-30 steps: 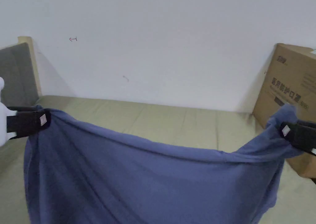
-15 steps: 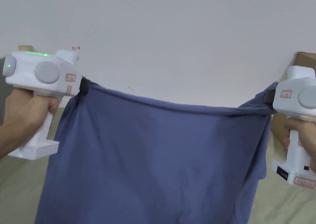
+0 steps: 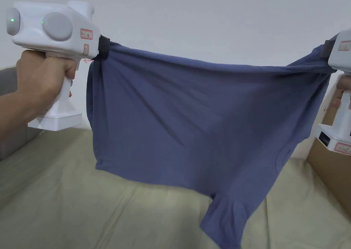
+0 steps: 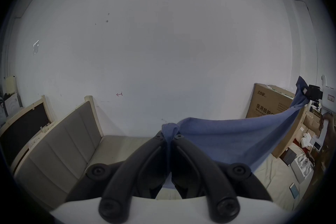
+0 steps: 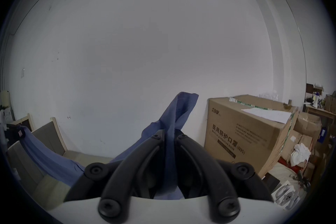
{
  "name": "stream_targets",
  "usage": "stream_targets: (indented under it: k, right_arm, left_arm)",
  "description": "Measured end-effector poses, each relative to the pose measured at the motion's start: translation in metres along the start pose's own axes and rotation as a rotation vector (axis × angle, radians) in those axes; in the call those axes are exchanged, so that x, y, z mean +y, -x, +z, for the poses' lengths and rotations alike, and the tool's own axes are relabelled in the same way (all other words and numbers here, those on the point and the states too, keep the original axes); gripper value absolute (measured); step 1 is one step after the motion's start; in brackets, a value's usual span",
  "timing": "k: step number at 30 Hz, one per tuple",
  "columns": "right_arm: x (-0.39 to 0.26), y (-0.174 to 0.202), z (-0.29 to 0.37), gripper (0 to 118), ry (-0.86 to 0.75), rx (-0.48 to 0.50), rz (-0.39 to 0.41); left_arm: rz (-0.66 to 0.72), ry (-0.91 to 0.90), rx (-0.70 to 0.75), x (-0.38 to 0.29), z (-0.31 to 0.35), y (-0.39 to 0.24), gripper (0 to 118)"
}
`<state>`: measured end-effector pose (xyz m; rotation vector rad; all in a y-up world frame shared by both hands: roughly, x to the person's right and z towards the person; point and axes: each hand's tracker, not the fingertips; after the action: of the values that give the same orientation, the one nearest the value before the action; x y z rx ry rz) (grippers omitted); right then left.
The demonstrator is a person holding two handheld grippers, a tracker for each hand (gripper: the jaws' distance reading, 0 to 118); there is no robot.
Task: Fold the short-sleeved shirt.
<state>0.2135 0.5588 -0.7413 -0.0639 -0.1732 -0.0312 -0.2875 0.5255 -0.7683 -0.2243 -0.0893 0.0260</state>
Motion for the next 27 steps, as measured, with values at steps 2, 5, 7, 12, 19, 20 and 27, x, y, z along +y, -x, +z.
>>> stream_targets:
  k: [2,5,7,12,19,20,27]
  right_arm:
    - [-0.012,-0.006,0.023,8,0.0,0.018,0.001]
    - [-0.049,-0.015,0.051,8,0.031,0.058,0.028]
    - [-0.082,-0.021,0.07,8,0.063,0.069,0.025]
    - [-0.165,-0.033,0.115,8,0.163,0.079,0.014]
    - [-0.271,-0.055,0.177,8,0.354,0.085,-0.056]
    - [-0.285,-0.057,0.186,8,0.391,0.089,-0.048]
    - [-0.366,-0.085,0.243,8,0.537,0.124,-0.005]
  left_arm:
    - [0.025,-0.008,-0.017,-0.021,0.022,0.006,3]
    - [0.03,0.02,-0.034,-0.063,0.037,0.013,3]
    - [0.036,0.055,-0.037,-0.099,0.047,0.016,3]
    - [0.061,0.202,-0.076,-0.195,0.063,0.016,3]
    - [0.059,0.34,-0.135,-0.308,0.103,-0.001,3]
    - [0.06,0.337,-0.146,-0.323,0.11,-0.002,3]
    - [0.014,0.475,-0.195,-0.415,0.162,-0.004,3]
